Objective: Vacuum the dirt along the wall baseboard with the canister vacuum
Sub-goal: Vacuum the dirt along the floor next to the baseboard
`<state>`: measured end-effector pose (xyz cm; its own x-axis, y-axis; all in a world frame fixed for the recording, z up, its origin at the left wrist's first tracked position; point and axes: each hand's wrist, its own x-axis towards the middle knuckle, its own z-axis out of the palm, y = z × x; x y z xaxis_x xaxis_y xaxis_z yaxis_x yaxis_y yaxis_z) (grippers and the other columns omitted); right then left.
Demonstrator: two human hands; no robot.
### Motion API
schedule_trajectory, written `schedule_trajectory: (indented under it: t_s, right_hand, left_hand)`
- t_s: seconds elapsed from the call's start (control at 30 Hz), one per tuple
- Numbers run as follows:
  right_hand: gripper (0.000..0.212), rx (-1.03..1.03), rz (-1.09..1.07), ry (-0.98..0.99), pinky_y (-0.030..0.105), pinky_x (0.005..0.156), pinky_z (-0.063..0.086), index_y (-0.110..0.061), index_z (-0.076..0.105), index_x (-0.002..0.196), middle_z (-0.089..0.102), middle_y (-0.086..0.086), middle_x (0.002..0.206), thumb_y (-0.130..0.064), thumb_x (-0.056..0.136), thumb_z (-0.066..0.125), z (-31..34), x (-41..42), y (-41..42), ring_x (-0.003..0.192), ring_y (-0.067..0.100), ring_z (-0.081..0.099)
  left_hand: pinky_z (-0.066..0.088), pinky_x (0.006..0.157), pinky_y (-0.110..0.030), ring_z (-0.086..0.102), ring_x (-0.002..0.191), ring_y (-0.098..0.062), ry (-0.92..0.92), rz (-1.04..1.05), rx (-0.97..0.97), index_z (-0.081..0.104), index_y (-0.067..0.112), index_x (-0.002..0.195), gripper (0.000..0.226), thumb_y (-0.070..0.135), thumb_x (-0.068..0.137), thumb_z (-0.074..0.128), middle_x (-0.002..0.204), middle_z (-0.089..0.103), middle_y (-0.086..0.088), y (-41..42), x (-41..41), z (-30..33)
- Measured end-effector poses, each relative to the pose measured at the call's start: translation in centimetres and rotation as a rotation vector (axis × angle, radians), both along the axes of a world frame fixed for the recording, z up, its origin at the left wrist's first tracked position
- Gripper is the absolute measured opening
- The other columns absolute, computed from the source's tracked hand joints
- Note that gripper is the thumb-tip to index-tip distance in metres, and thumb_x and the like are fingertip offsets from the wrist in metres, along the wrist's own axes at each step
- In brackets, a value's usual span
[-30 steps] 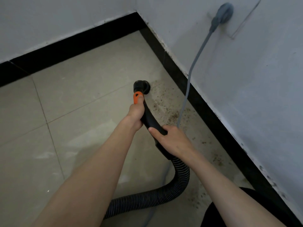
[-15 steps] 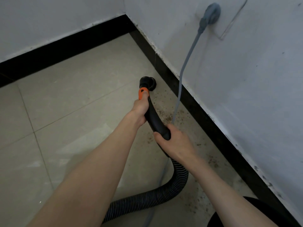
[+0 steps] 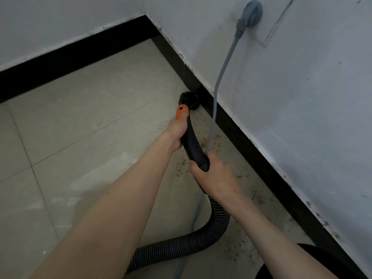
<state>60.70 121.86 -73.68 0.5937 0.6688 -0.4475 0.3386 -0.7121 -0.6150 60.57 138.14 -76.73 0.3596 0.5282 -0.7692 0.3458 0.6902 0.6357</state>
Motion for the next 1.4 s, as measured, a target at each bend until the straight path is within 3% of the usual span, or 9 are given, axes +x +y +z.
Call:
schedule_trajectory:
  t_s: [0.33, 0.43, 0.53, 0.63, 0.7, 0.87, 1.2, 1.3, 1.4]
  right_hand:
    - [0.027, 0.002, -0.06, 0.061, 0.031, 0.056, 0.047, -0.032, 0.052, 0.089, 0.061, -0.005, 0.072, -0.059, 0.085, 0.05, 0.5, 0.2, -2.1, 0.064, 0.012, 0.06]
    - [0.028, 0.037, -0.113, 0.088, 0.031, 0.057, 0.05, -0.032, 0.054, 0.087, 0.063, -0.004, 0.071, -0.06, 0.088, 0.05, 0.5, 0.5, -2.9, 0.061, 0.01, 0.062]
    - [0.028, 0.11, -0.192, 0.133, 0.02, 0.055, 0.049, -0.031, 0.059, 0.085, 0.065, -0.004, 0.073, -0.057, 0.09, 0.05, 0.9, 0.9, -3.7, 0.061, 0.006, 0.062]
    - [0.029, 0.199, -0.365, 0.375, 0.041, 0.068, 0.056, -0.025, 0.062, 0.085, 0.068, 0.007, 0.078, -0.053, 0.092, 0.054, 1.5, 0.9, -4.4, 0.07, 0.024, 0.069]
    - [0.034, 0.256, -0.485, 0.535, 0.043, 0.058, 0.057, -0.016, 0.063, 0.088, 0.068, 0.01, 0.073, -0.05, 0.091, 0.056, 2.0, 0.8, -4.6, 0.064, 0.03, 0.068]
    - [0.047, 0.362, -0.636, 0.811, 0.03, 0.044, 0.049, -0.005, 0.063, 0.09, 0.065, 0.013, 0.067, -0.051, 0.091, 0.054, 2.2, 0.5, -4.5, 0.051, 0.025, 0.062]
    - [0.052, 0.355, -0.619, 0.829, 0.03, 0.047, 0.051, -0.006, 0.064, 0.091, 0.066, 0.011, 0.07, -0.057, 0.088, 0.053, 1.8, 0.3, -3.6, 0.056, 0.024, 0.063]
    - [0.05, 0.35, -0.6, 0.82, 0.029, 0.045, 0.051, -0.005, 0.063, 0.091, 0.066, 0.01, 0.066, -0.054, 0.093, 0.049, 1.9, 0.2, -3.2, 0.053, 0.023, 0.063]
    - [0.052, 0.322, -0.558, 0.8, 0.03, 0.046, 0.052, -0.002, 0.064, 0.094, 0.067, 0.012, 0.067, -0.052, 0.093, 0.05, 1.8, 0.0, -3.3, 0.053, 0.024, 0.064]
  left_hand:
    - [0.046, 0.059, -0.026, 0.053, 0.07, -0.017, -0.038, -0.065, 0.004, 0.049, 0.002, 0.127, 0.057, 0.05, 0.098, 0.037, 0.081, 0.054, -0.006, -2.3, -0.3, 0.6]
    - [0.047, 0.058, -0.023, 0.059, 0.085, -0.015, -0.049, -0.09, 0.024, 0.047, 0.002, 0.133, 0.06, 0.05, 0.099, 0.031, 0.105, 0.061, -0.012, -3.3, 0.1, 0.9]
    - [0.047, 0.061, -0.024, 0.057, 0.082, -0.015, -0.091, -0.108, 0.046, 0.046, 0.005, 0.13, 0.055, 0.048, 0.101, 0.029, 0.095, 0.058, -0.005, -4.3, 0.6, 1.7]
    - [0.048, 0.069, -0.027, 0.055, 0.078, -0.015, -0.142, -0.145, 0.04, 0.051, 0.008, 0.113, 0.043, 0.045, 0.101, 0.032, 0.085, 0.055, -0.002, -5.5, 1.4, 2.4]
    - [0.047, 0.065, -0.025, 0.055, 0.073, -0.013, -0.153, -0.161, 0.033, 0.05, 0.011, 0.101, 0.035, 0.042, 0.101, 0.035, 0.082, 0.055, -0.001, -6.1, 2.0, 2.9]
    - [0.048, 0.067, -0.028, 0.055, 0.075, -0.017, -0.19, -0.178, 0.001, 0.048, 0.001, 0.12, 0.044, 0.039, 0.1, 0.039, 0.083, 0.054, -0.003, -6.6, 3.1, 3.6]
    - [0.047, 0.087, -0.035, 0.055, 0.115, -0.032, -0.134, -0.254, 0.034, 0.042, -0.002, 0.132, 0.051, 0.038, 0.101, 0.038, 0.126, 0.054, -0.018, -5.6, 3.1, 3.8]
    - [0.048, 0.089, -0.037, 0.055, 0.115, -0.033, -0.137, -0.243, 0.037, 0.042, -0.002, 0.13, 0.05, 0.038, 0.101, 0.038, 0.122, 0.056, -0.017, -5.2, 2.9, 3.8]
    - [0.047, 0.089, -0.035, 0.059, 0.101, -0.026, -0.141, -0.22, 0.052, 0.048, 0.004, 0.119, 0.041, 0.039, 0.101, 0.038, 0.097, 0.056, -0.006, -5.0, 1.9, 3.4]
